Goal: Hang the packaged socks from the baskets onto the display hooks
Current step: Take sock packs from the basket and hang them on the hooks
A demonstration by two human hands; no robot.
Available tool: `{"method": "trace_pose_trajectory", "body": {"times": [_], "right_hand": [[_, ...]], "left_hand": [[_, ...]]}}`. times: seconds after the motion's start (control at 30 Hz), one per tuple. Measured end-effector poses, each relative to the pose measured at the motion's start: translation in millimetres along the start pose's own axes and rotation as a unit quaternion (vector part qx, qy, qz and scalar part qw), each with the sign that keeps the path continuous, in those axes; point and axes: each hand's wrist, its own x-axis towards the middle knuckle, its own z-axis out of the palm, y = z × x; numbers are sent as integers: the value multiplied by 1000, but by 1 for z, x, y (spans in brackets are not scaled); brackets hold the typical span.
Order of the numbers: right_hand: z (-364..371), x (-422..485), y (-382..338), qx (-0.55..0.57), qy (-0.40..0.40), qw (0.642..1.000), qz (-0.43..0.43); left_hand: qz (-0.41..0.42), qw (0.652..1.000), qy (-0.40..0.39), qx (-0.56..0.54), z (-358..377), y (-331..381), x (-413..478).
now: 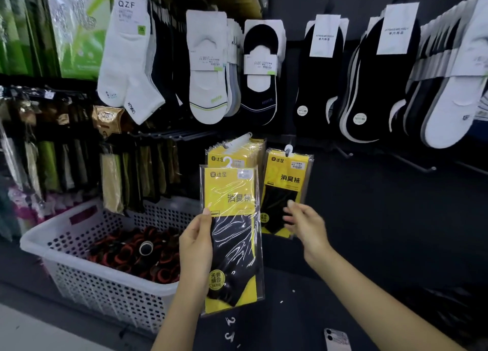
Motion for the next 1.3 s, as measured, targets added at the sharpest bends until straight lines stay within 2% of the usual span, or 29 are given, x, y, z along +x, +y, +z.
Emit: {"method": "trace_pose_trajectory", "body": {"times": [0.13,0.23,0.3,0.4,0.53,0.77,0.97,1.13,1.3], "right_hand": [[14,-37,-12,-5,-155,988,-10],[13,-51,-14,-6,-180,982,-54],[8,-54,-15,15,-154,985,-72],[-3,-51,-18,38,-73,993,-87],[-15,-38,-31,39,9,995,-90],[-8,-11,-36,-27,-6,997,-71],[-1,16,-27,-12,54,998,-6],[-8,30,-8,-22,72,996,47],[-45,9,29,-60,83,994,47]], "left_hand": [[4,999,-36,36,15,-2,-9],[16,996,-75,34,23,0,-16],[26,993,-114,17,25,2,-19],[22,986,-167,2,29,-2,-19],[3,978,-207,28,35,-11,-19],[-14,975,-217,43,36,-22,-19],[-62,972,-216,65,33,-41,-17],[-95,963,-228,108,29,-71,-18],[-91,948,-238,189,17,-103,-23]]}}
